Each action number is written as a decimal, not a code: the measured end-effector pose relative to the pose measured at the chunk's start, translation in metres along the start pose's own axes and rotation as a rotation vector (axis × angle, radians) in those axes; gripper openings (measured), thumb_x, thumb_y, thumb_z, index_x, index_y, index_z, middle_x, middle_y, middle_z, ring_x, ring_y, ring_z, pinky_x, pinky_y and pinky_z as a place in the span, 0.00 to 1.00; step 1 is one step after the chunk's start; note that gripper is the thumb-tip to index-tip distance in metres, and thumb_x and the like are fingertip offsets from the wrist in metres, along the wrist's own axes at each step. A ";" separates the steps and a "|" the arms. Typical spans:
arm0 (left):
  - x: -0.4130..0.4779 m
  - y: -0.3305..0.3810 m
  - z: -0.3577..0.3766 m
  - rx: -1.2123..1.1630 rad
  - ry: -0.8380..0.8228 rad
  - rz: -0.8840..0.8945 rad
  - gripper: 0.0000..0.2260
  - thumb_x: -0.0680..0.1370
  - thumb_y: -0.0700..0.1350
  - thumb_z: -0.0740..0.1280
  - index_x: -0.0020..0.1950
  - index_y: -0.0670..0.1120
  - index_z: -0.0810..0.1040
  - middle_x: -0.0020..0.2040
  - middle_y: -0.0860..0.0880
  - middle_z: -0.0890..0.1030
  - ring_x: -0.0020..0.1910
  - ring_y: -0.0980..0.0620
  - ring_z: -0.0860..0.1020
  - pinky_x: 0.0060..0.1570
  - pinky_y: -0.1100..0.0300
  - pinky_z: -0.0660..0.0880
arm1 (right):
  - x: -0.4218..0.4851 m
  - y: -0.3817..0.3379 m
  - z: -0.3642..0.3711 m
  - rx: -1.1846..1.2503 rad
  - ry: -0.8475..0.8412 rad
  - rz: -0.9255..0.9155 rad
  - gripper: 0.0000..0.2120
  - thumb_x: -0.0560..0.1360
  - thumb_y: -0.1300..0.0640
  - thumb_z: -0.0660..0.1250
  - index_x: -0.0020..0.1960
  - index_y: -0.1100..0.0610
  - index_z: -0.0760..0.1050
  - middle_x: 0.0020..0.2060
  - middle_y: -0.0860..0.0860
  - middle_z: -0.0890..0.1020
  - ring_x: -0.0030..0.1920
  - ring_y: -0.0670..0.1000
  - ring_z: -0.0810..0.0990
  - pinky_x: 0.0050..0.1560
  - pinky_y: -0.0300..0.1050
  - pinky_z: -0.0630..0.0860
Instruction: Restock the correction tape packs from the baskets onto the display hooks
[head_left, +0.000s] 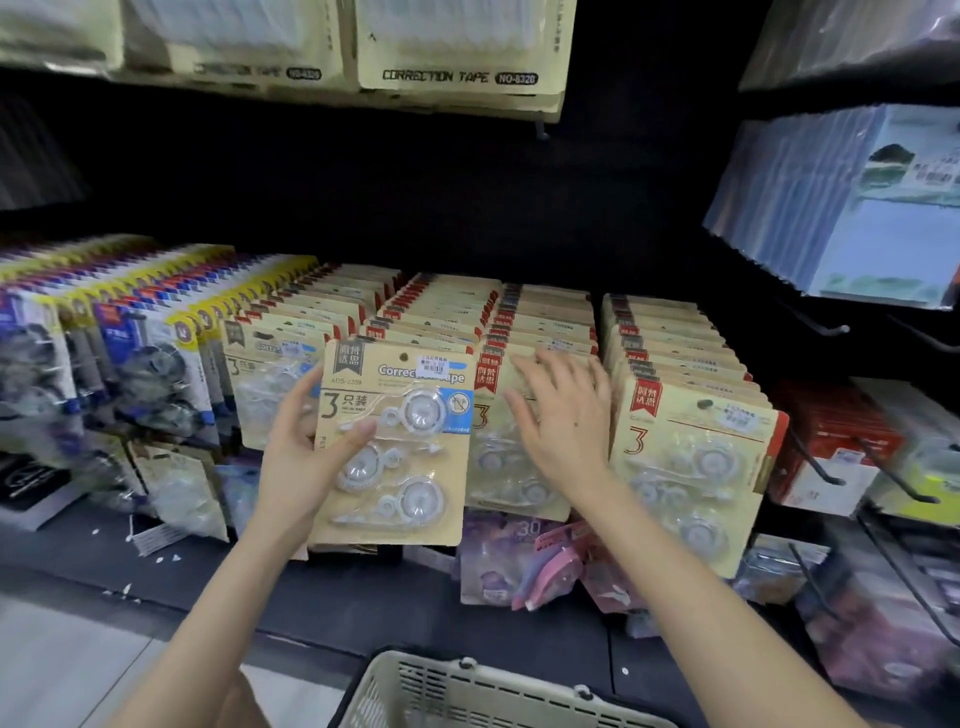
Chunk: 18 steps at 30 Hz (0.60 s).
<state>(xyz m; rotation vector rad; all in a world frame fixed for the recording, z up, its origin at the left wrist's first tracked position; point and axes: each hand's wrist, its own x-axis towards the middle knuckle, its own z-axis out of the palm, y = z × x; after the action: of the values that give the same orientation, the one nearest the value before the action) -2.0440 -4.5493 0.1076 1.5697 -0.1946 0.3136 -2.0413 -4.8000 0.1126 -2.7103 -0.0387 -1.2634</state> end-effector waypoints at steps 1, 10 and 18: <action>0.004 -0.001 0.002 0.000 -0.016 -0.002 0.29 0.73 0.40 0.74 0.70 0.58 0.67 0.49 0.58 0.85 0.50 0.60 0.83 0.45 0.68 0.78 | -0.002 0.002 0.000 0.003 -0.003 0.003 0.21 0.79 0.45 0.55 0.61 0.54 0.79 0.59 0.55 0.82 0.60 0.58 0.79 0.66 0.56 0.60; 0.027 -0.024 -0.006 -0.049 -0.043 -0.046 0.32 0.70 0.45 0.74 0.73 0.55 0.68 0.55 0.54 0.84 0.53 0.55 0.83 0.54 0.59 0.77 | -0.004 0.003 0.005 0.022 0.017 -0.015 0.19 0.80 0.46 0.56 0.61 0.54 0.79 0.59 0.54 0.81 0.61 0.58 0.78 0.66 0.60 0.65; 0.036 -0.037 -0.004 0.062 -0.065 -0.026 0.30 0.73 0.48 0.74 0.70 0.64 0.65 0.66 0.45 0.78 0.60 0.49 0.80 0.62 0.49 0.76 | -0.005 0.003 0.003 -0.004 0.006 -0.034 0.19 0.80 0.47 0.55 0.61 0.55 0.78 0.59 0.55 0.81 0.61 0.58 0.77 0.66 0.59 0.65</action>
<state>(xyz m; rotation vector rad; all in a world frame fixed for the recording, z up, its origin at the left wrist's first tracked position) -1.9988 -4.5419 0.0840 1.6440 -0.2165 0.2503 -2.0413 -4.8026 0.1065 -2.7203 -0.0826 -1.2825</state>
